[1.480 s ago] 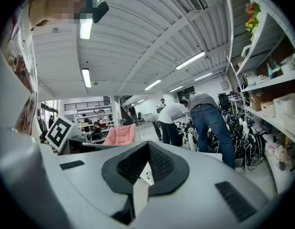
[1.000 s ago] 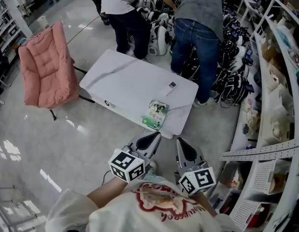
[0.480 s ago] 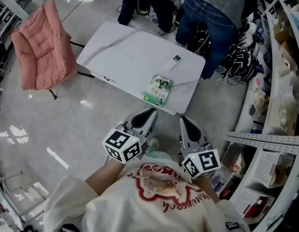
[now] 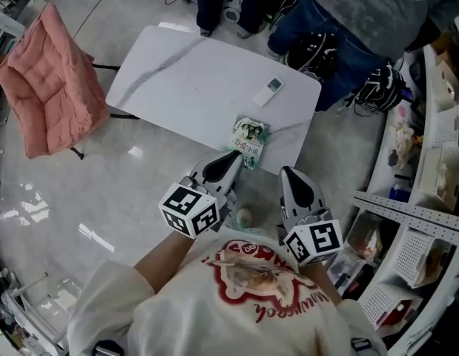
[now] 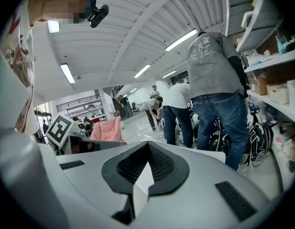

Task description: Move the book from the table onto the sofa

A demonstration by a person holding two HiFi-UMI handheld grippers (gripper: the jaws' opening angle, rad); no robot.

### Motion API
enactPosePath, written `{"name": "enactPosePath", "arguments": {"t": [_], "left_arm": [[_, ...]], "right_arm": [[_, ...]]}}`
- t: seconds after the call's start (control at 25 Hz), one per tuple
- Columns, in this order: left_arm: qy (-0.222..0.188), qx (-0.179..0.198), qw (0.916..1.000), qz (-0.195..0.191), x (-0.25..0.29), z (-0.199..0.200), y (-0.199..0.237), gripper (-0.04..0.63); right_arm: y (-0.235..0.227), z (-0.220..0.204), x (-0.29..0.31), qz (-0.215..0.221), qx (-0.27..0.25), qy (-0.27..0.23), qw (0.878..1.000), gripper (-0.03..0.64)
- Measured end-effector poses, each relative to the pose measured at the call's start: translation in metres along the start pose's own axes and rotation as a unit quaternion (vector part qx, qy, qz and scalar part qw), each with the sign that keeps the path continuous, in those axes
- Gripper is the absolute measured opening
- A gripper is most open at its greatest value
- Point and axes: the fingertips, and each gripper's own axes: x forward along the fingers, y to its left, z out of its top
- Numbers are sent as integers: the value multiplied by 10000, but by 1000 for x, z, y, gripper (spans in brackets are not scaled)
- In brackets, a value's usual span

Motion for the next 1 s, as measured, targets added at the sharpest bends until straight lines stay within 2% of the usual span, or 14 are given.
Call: {"name": "enactPosePath", "arguments": {"t": [0.24, 0.36, 0.44, 0.52, 0.6, 0.68, 0.72, 0.8, 1.0], "left_arm": [[525, 42, 9983, -242, 43, 22, 52, 6], [909, -106, 9954, -270, 61, 10, 81, 12], [1205, -381, 9918, -211, 72, -9, 105, 19], [1497, -862, 9849, -85, 77, -37, 128, 44], [1717, -1345, 9759, 94, 79, -69, 150, 102], [1925, -1642, 9670, 296, 81, -101, 172, 133], [2038, -1700, 9633, 403, 82, -116, 182, 156], [2251, -1703, 9573, 621, 81, -147, 198, 189], [2779, -1797, 9390, 938, 81, -233, 233, 249]], "right_arm": [[-23, 16, 66, -336, 125, -30, 9994, -2], [-41, 3, 92, -606, 166, 130, 9979, -2], [-55, -15, 108, -746, 273, 276, 9965, -2], [-65, -41, 116, -824, 427, 530, 9943, -2], [-73, -73, 120, -842, 687, 829, 9906, 0], [-85, -107, 126, -928, 1111, 1072, 9836, 2], [-91, -126, 128, -984, 1364, 1182, 9786, 9], [-100, -164, 130, -1063, 1770, 1427, 9680, 115], [-112, -265, 134, -1171, 2304, 2122, 9424, 171]]}}
